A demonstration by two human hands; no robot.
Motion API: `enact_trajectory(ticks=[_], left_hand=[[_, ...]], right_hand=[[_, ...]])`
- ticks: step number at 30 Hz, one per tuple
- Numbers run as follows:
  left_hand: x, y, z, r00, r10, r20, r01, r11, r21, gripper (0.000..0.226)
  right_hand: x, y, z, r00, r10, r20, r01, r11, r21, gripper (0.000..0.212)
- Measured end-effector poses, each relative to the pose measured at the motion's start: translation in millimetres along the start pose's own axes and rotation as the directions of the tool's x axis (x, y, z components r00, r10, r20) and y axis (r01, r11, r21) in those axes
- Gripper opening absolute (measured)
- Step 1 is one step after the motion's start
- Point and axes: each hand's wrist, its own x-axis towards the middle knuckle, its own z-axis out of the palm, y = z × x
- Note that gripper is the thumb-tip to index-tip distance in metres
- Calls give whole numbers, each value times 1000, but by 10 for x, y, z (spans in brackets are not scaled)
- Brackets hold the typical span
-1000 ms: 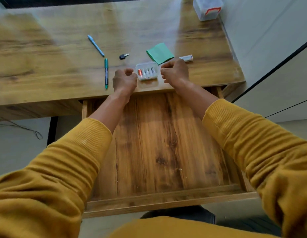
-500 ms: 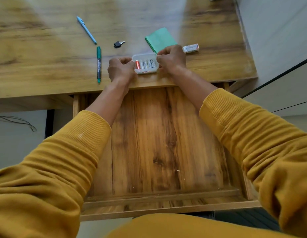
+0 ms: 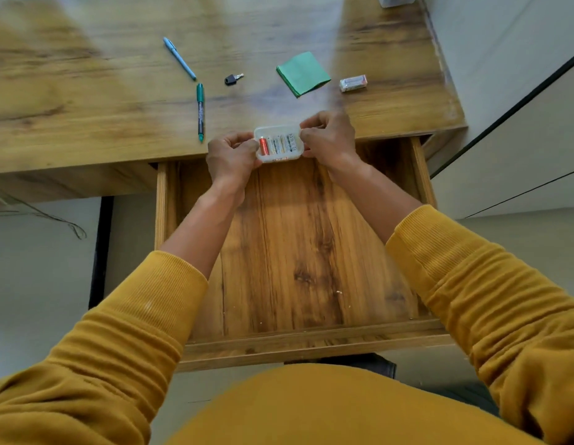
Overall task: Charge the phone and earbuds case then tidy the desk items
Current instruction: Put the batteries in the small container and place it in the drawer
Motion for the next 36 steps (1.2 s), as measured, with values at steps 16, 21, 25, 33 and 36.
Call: enact_trajectory(ticks=[16, 21, 25, 33, 36], left_hand=[[-905, -898, -197, 990, -131, 53, 121, 981, 154, 11], [-886, -1132, -179, 959, -265, 104, 246, 955, 169, 18], [-853, -1251, -167, 942, -318, 107, 295, 937, 188, 20], [-827, -1363, -242, 908, -392, 151, 374, 918, 134, 20], [-791, -1363, -292, 904, -404, 142, 385, 912, 144, 17]], right_hand=[[-1061, 770, -17, 972, 199, 122, -190, 978, -85, 11], [-1108, 1005, 63, 949, 275, 158, -257, 958, -126, 22], [-1087, 1109, 126, 927, 327, 184, -292, 937, -193, 30], [-1061, 1166, 178, 898, 386, 212, -350, 918, -188, 29], [-1028, 1128, 177, 888, 408, 210, -367, 906, -210, 21]])
